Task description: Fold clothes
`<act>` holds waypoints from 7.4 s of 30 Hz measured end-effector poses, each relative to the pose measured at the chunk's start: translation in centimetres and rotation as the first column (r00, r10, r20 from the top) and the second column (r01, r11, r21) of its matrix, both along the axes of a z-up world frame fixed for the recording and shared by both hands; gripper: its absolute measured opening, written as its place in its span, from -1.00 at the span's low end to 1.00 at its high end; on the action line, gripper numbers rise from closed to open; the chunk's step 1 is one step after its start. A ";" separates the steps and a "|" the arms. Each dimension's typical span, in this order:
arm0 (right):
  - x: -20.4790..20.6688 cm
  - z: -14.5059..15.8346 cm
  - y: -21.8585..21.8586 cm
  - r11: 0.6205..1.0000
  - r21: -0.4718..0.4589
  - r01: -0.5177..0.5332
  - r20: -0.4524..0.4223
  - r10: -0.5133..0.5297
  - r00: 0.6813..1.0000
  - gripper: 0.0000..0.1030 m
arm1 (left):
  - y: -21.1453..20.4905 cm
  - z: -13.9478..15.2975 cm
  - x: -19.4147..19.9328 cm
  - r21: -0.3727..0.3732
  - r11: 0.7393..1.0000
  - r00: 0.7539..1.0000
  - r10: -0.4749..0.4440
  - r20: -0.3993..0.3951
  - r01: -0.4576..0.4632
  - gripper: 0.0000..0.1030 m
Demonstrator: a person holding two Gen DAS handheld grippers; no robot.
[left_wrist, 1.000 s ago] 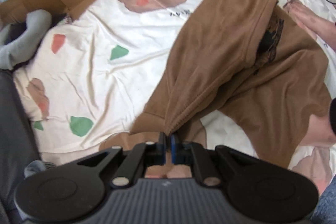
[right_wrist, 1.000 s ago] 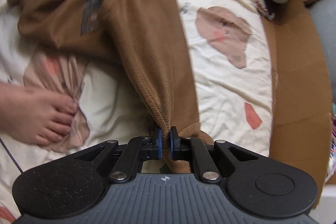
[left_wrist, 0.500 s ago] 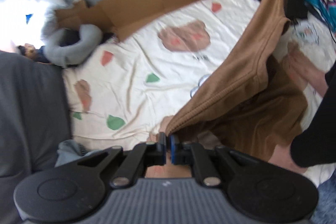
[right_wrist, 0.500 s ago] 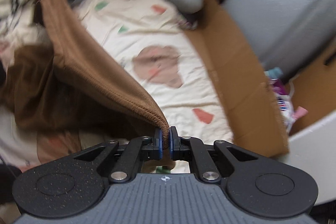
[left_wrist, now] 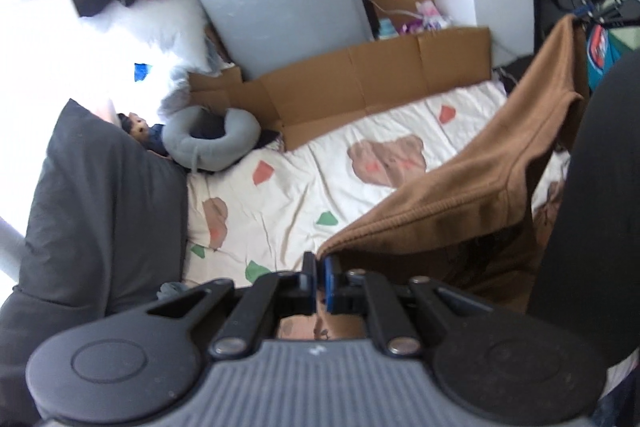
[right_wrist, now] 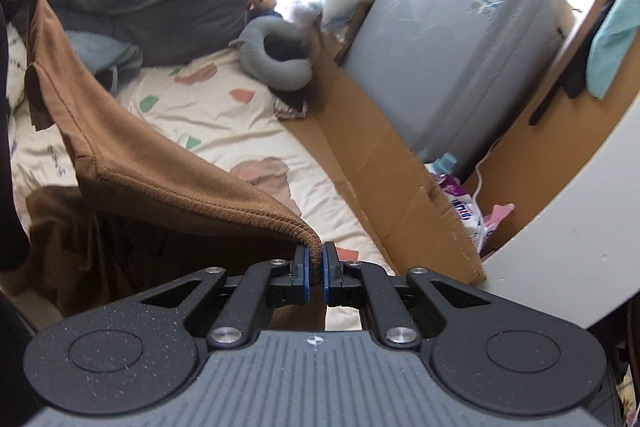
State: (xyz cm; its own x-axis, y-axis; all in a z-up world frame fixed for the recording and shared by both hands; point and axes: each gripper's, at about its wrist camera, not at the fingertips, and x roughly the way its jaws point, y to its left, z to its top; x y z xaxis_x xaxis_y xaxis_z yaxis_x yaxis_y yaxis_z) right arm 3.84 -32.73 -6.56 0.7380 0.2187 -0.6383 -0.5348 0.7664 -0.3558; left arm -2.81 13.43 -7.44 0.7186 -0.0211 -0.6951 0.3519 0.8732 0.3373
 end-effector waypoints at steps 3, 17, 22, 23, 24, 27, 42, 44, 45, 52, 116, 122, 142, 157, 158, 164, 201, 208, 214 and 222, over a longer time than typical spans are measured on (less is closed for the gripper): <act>-1.1 1.0 -0.2 0.999 0.025 0.025 0.012 -0.025 1.000 -0.92 | -0.3 1.1 -0.9 -0.023 0.999 0.999 0.026 0.029 -0.025 -0.93; 0.7 -0.3 -0.1 0.994 0.062 0.092 -0.036 -0.090 0.995 -0.92 | 0.6 -1.3 2.5 -0.058 0.995 0.996 0.086 -0.001 -0.086 -0.93; 3.5 -2.9 0.5 0.994 0.036 0.106 -0.070 -0.103 0.992 -0.92 | 2.1 -4.1 5.7 -0.077 0.990 0.993 0.114 -0.043 -0.117 -0.93; 4.2 -3.5 0.7 0.993 0.034 0.111 -0.078 -0.108 0.991 -0.92 | 2.3 -4.7 6.5 -0.076 0.990 0.992 0.117 -0.050 -0.121 -0.93; 5.1 -4.0 0.8 0.993 0.034 0.115 -0.086 -0.112 0.990 -0.92 | 2.5 -5.4 7.2 -0.074 0.989 0.991 0.121 -0.056 -0.125 -0.93; 7.5 -5.9 1.2 0.992 0.025 0.126 -0.112 -0.123 0.986 -0.92 | 2.9 -7.3 9.3 -0.068 0.989 0.990 0.126 -0.067 -0.130 -0.93; 23.5 -17.8 2.8 0.991 -0.044 0.125 -0.221 -0.132 0.966 -0.92 | 7.3 -19.3 24.4 -0.015 0.990 0.975 0.135 -0.177 -0.139 -0.93; 25.8 -20.2 2.7 0.990 -0.044 0.133 -0.242 -0.139 0.960 -0.92 | 7.3 -21.5 26.5 -0.003 0.991 0.971 0.131 -0.200 -0.134 -0.93; 26.9 -21.4 2.7 0.990 -0.044 0.137 -0.253 -0.144 0.957 -0.92 | 7.2 -22.5 27.5 0.005 0.992 0.969 0.128 -0.210 -0.130 -0.93; 31.6 -26.9 2.9 0.986 -0.065 0.151 -0.300 -0.164 0.940 -0.92 | 7.7 -27.2 32.0 0.047 0.991 0.961 0.132 -0.244 -0.124 -0.93; 48.4 -36.9 2.8 0.962 -0.093 0.255 -0.253 -0.271 0.929 -0.91 | 8.6 -35.0 52.7 0.141 0.962 0.964 0.249 -0.091 -0.235 -0.89; 48.1 -37.0 3.9 0.958 -0.136 0.252 -0.238 -0.279 0.930 -0.90 | 8.6 -34.9 52.6 0.150 0.963 0.965 0.242 -0.103 -0.226 -0.89; 45.0 -31.1 2.5 0.915 0.153 0.374 -0.230 -0.335 0.913 -0.38 | 5.9 -29.0 50.9 0.095 0.980 0.977 0.185 -0.104 -0.175 -0.53; 47.7 -33.6 7.5 0.960 0.175 0.218 -0.195 -0.183 0.964 -0.38 | 2.7 -28.9 54.4 -0.026 0.976 0.976 0.213 -0.044 -0.215 -0.52; 47.8 -33.8 7.8 0.961 0.177 0.210 -0.189 -0.177 0.966 -0.38 | 2.4 -29.0 54.7 -0.038 0.976 0.977 0.211 -0.044 -0.212 -0.52; 49.1 -34.0 10.0 0.973 0.184 0.140 -0.164 -0.110 0.980 -0.38 | 0.9 -30.9 56.1 -0.062 0.978 0.979 0.196 -0.060 -0.200 -0.51; 52.7 -36.3 14.4 0.973 0.198 -0.123 -0.281 0.176 0.943 -0.58 | -2.3 -37.3 59.2 -0.064 0.982 0.935 -0.191 -0.297 0.180 -0.81; 52.0 -35.4 14.4 0.979 0.171 -0.107 -0.188 0.139 0.972 -0.89 | -2.7 -35.8 57.6 0.018 0.983 0.975 -0.180 -0.133 0.184 -0.87; 52.0 -35.1 14.6 0.986 0.137 -0.091 -0.145 0.111 0.983 -0.89 | -2.7 -35.8 58.1 0.012 0.991 0.986 -0.134 -0.102 0.136 -0.87; 53.1 -36.7 15.8 0.993 0.115 -0.006 -0.182 0.027 0.983 -0.82 | -3.6 -38.0 59.1 0.056 0.996 0.988 -0.061 -0.143 0.069 -0.73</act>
State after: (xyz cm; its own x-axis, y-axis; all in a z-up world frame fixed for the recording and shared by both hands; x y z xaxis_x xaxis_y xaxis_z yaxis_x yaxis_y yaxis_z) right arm 56.93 -16.91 -43.24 0.6068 0.3088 -0.7324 -0.5957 0.7867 -0.1618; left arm 56.32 9.83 -45.41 0.6116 -0.0194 -0.7910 0.4552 0.8263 0.3317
